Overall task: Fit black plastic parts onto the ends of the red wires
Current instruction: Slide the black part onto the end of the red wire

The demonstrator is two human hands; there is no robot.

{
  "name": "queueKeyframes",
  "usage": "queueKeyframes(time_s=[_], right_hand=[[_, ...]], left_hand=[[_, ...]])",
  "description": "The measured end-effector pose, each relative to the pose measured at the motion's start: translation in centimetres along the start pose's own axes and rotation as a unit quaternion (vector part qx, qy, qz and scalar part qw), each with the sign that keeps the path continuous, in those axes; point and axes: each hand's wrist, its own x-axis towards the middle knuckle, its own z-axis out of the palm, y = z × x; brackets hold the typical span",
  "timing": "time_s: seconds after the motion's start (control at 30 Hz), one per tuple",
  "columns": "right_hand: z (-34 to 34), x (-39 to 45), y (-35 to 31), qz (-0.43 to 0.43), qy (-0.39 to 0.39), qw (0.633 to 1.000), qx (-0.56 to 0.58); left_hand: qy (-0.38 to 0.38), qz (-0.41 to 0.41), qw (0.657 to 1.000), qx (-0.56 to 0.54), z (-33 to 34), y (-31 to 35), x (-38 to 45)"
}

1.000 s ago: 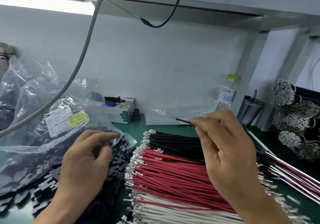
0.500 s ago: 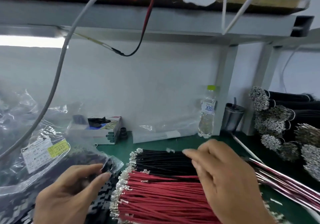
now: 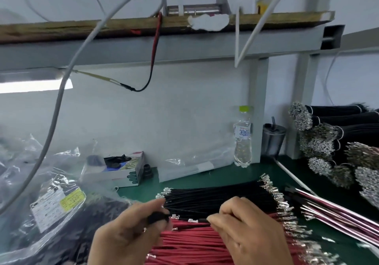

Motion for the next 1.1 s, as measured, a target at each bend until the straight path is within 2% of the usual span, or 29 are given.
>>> queueKeyframes(time_s=[0.1,0.17,0.3,0.43,0.57,0.8,0.87,0.97,1.1], right_hand=[[0.2,0.0,-0.3,0.003,0.008,0.999,0.043],[0.5,0.1,-0.4,0.006,0.021,0.998,0.066],[0.3,0.0,-1.2,0.017,-0.004,0.994,0.104],[0.4,0.0,-1.6,0.028,-0.031,0.993,0.112],[0.3,-0.2,-1.7,0.037,-0.050,0.992,0.107],[-0.2,-0.1,-1.7,0.007,-0.114,0.990,0.087],[-0.5,0.0,-1.7,0.001,-0.125,0.989,0.076],[-0.2,0.0,-1.8,-0.008,-0.127,0.990,0.057],[0.2,-0.2,-2.0,-0.006,-0.109,0.993,0.043]], left_hand=[[-0.024,0.065,0.994,0.081,0.3,-0.1,0.1],[-0.008,0.087,0.991,0.100,0.0,-0.7,-0.6],[0.047,-0.030,0.998,0.010,0.3,-0.5,-1.6],[0.028,-0.086,0.995,-0.037,0.5,0.0,-1.3],[-0.030,-0.095,0.994,-0.044,0.4,0.0,-1.4],[-0.043,-0.131,0.988,-0.063,0.4,-0.4,-1.7],[-0.054,-0.117,0.991,-0.036,0.3,-0.2,-1.6],[-0.064,-0.098,0.993,0.020,0.2,-0.1,-1.8],[-0.075,-0.156,0.984,-0.035,0.7,0.1,-2.1]])
